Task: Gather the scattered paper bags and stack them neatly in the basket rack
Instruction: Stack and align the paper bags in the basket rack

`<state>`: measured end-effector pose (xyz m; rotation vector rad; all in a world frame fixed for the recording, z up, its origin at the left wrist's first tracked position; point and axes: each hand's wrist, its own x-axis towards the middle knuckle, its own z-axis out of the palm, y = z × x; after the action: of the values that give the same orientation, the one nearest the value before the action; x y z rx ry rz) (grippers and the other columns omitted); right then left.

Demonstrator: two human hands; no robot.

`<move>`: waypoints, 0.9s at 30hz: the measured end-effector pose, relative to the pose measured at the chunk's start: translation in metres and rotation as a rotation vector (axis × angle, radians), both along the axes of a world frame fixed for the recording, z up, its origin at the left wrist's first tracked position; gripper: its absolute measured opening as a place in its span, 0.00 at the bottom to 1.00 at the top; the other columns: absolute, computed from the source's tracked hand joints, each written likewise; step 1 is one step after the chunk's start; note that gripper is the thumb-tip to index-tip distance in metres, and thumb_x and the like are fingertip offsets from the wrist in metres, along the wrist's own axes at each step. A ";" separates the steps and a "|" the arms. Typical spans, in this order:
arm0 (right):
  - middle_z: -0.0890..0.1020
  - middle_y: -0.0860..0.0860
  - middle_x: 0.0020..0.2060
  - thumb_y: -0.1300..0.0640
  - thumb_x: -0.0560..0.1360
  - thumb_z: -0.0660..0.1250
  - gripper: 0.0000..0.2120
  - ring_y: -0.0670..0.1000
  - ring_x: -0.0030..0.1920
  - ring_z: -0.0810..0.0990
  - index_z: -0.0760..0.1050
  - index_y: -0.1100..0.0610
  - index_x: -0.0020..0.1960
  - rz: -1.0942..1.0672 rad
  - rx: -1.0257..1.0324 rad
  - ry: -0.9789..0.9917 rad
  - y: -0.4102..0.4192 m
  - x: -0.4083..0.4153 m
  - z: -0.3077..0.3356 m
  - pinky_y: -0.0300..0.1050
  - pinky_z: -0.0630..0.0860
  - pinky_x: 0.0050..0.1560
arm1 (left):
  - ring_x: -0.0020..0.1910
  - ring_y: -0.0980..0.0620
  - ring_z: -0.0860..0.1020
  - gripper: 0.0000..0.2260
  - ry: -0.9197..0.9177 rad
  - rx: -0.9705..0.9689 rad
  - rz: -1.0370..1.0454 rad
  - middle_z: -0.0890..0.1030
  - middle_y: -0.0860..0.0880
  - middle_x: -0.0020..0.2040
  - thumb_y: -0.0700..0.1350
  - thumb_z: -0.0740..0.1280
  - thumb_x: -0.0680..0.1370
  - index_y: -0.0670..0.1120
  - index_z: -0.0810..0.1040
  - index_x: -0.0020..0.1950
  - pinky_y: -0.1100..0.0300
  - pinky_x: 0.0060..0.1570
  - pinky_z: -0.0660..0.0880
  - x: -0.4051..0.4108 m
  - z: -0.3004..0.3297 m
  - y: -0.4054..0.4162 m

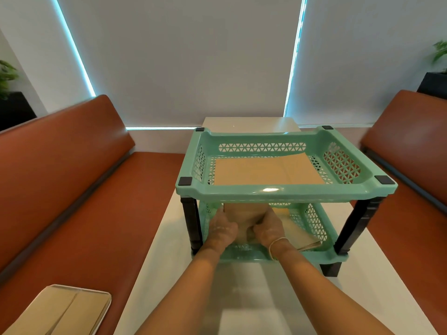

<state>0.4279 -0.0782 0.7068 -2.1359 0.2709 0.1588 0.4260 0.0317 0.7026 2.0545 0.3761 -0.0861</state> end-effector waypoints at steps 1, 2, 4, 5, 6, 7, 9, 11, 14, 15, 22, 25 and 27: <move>0.78 0.59 0.57 0.68 0.71 0.63 0.24 0.57 0.58 0.76 0.66 0.59 0.66 -0.002 0.000 -0.017 -0.001 0.000 0.001 0.40 0.69 0.51 | 0.63 0.44 0.72 0.25 -0.020 -0.001 0.009 0.75 0.46 0.63 0.35 0.62 0.74 0.46 0.65 0.70 0.57 0.63 0.69 0.000 0.002 0.000; 0.78 0.59 0.56 0.68 0.71 0.63 0.24 0.58 0.58 0.76 0.65 0.59 0.66 -0.004 0.003 -0.031 -0.001 0.000 0.001 0.41 0.70 0.52 | 0.63 0.44 0.72 0.26 -0.040 -0.006 0.018 0.74 0.46 0.63 0.35 0.63 0.74 0.46 0.64 0.71 0.56 0.64 0.69 0.000 0.004 0.000; 0.79 0.60 0.52 0.67 0.72 0.62 0.24 0.59 0.55 0.77 0.64 0.58 0.66 -0.003 0.013 -0.045 0.000 0.000 0.000 0.43 0.72 0.52 | 0.64 0.44 0.71 0.27 -0.058 -0.003 0.026 0.74 0.45 0.64 0.34 0.63 0.73 0.45 0.63 0.71 0.55 0.67 0.67 -0.001 0.005 -0.001; 0.80 0.60 0.51 0.67 0.72 0.61 0.24 0.59 0.54 0.77 0.63 0.58 0.67 0.003 0.019 -0.043 0.001 -0.001 0.000 0.45 0.73 0.52 | 0.65 0.44 0.71 0.27 -0.062 0.010 0.022 0.73 0.45 0.65 0.34 0.62 0.73 0.44 0.63 0.71 0.56 0.67 0.66 -0.001 0.005 -0.002; 0.80 0.60 0.51 0.67 0.71 0.62 0.24 0.59 0.53 0.77 0.63 0.58 0.66 0.014 0.019 -0.033 0.003 -0.001 -0.001 0.45 0.73 0.52 | 0.65 0.44 0.70 0.27 -0.066 0.024 0.017 0.73 0.44 0.65 0.33 0.62 0.73 0.44 0.63 0.71 0.57 0.68 0.66 -0.002 0.004 -0.002; 0.79 0.59 0.52 0.66 0.71 0.63 0.25 0.59 0.54 0.77 0.63 0.58 0.66 0.030 0.007 -0.020 0.004 -0.002 -0.001 0.44 0.73 0.52 | 0.65 0.44 0.70 0.27 -0.061 0.030 0.007 0.73 0.44 0.65 0.34 0.63 0.73 0.44 0.63 0.71 0.57 0.68 0.65 -0.004 0.003 -0.002; 0.78 0.58 0.55 0.66 0.69 0.65 0.27 0.58 0.56 0.76 0.63 0.57 0.66 0.055 -0.018 0.012 0.006 -0.003 -0.004 0.43 0.72 0.52 | 0.65 0.45 0.70 0.26 -0.036 0.044 -0.037 0.73 0.44 0.65 0.36 0.64 0.74 0.43 0.62 0.71 0.57 0.67 0.66 -0.009 -0.001 -0.004; 0.78 0.59 0.55 0.67 0.69 0.65 0.27 0.58 0.56 0.76 0.64 0.57 0.66 0.064 -0.044 0.033 0.007 -0.005 -0.007 0.44 0.72 0.53 | 0.66 0.44 0.70 0.24 -0.005 0.078 -0.068 0.72 0.43 0.65 0.38 0.63 0.76 0.41 0.61 0.71 0.57 0.66 0.65 -0.014 -0.004 -0.006; 0.78 0.60 0.55 0.67 0.70 0.64 0.23 0.59 0.57 0.76 0.66 0.60 0.63 0.042 -0.099 0.016 0.007 -0.003 -0.005 0.45 0.72 0.56 | 0.65 0.43 0.71 0.20 -0.033 0.136 -0.035 0.73 0.41 0.64 0.38 0.61 0.78 0.41 0.63 0.69 0.56 0.65 0.66 -0.014 -0.003 -0.006; 0.79 0.60 0.55 0.67 0.70 0.64 0.21 0.60 0.57 0.76 0.67 0.61 0.62 0.027 -0.108 -0.009 0.007 -0.001 -0.003 0.45 0.73 0.55 | 0.64 0.43 0.71 0.19 -0.064 0.145 -0.014 0.73 0.41 0.64 0.38 0.60 0.78 0.41 0.64 0.69 0.56 0.65 0.66 -0.013 -0.002 -0.006; 0.79 0.59 0.54 0.67 0.70 0.64 0.19 0.58 0.55 0.77 0.70 0.60 0.61 0.040 -0.133 -0.016 0.004 0.002 -0.005 0.43 0.72 0.53 | 0.64 0.43 0.72 0.21 -0.065 0.104 0.048 0.74 0.41 0.62 0.34 0.63 0.75 0.41 0.66 0.67 0.57 0.66 0.67 -0.011 0.005 -0.009; 0.79 0.58 0.54 0.66 0.70 0.64 0.20 0.58 0.56 0.77 0.70 0.59 0.62 0.053 -0.124 0.015 0.002 0.002 -0.009 0.41 0.71 0.51 | 0.65 0.42 0.71 0.21 -0.046 0.121 0.026 0.74 0.40 0.63 0.33 0.62 0.75 0.40 0.65 0.68 0.57 0.66 0.66 -0.006 0.008 -0.007; 0.79 0.58 0.55 0.65 0.70 0.64 0.19 0.58 0.56 0.77 0.71 0.59 0.61 0.063 -0.136 0.026 0.002 0.003 -0.010 0.40 0.70 0.49 | 0.66 0.43 0.70 0.22 -0.004 0.139 -0.026 0.73 0.40 0.65 0.34 0.62 0.76 0.40 0.63 0.69 0.58 0.66 0.65 -0.006 0.008 -0.005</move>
<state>0.4310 -0.0766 0.6972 -2.2804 0.2355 0.2096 0.4195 0.0267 0.7104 2.1968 0.3614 -0.0727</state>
